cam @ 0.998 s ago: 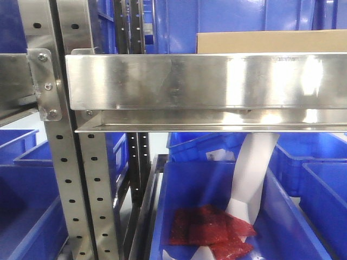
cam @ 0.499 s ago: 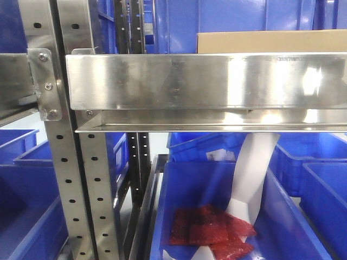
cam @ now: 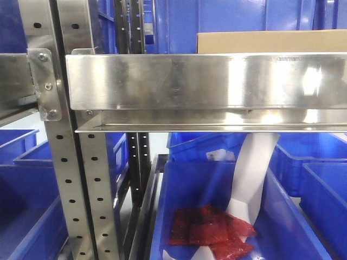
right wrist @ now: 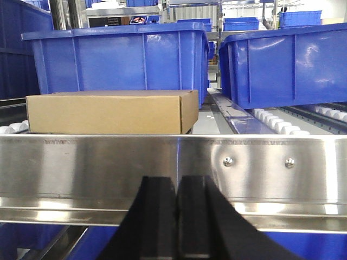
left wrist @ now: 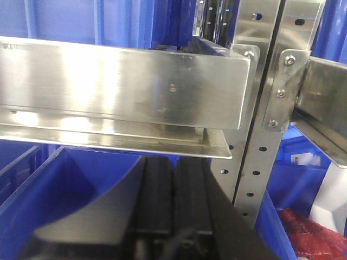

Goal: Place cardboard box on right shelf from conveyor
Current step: 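Open the right gripper and withdraw it from the box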

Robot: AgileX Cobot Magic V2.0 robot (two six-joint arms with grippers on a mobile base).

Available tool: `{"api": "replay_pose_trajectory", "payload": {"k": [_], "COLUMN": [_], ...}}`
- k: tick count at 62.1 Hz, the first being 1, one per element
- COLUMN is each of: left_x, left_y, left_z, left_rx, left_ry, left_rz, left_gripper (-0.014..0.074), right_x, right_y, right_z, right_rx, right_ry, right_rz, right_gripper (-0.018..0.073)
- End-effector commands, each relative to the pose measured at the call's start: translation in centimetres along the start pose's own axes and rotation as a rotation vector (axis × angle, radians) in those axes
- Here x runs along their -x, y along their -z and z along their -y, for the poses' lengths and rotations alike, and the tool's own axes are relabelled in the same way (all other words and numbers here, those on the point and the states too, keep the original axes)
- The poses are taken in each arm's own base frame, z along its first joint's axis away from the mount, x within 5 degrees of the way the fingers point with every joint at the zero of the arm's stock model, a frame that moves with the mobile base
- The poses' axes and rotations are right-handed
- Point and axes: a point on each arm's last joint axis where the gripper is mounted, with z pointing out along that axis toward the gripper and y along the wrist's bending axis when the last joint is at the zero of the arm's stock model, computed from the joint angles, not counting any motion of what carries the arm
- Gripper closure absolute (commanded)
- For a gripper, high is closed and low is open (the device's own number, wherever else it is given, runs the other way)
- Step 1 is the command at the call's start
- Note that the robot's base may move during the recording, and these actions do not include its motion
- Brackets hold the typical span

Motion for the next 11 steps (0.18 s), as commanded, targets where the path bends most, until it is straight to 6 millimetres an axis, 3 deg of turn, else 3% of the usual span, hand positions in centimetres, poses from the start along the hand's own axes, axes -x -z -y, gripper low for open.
{"api": "replay_pose_trajectory", "payload": {"k": [1, 11], "left_x": [0.88, 0.88], "left_y": [0.1, 0.1], "left_z": [0.02, 0.02], "left_rx": [-0.004, -0.004], "left_ry": [0.007, 0.007], "left_rz": [0.092, 0.092], "left_gripper": [0.0715, 0.0715], "right_x": [1.05, 1.05], "right_y": [0.16, 0.16], "right_z": [-0.14, -0.14], "right_rx": [0.014, 0.014], "right_ry": [0.016, 0.016], "right_rz": [0.109, 0.109], "right_gripper": [0.0532, 0.0532]}}
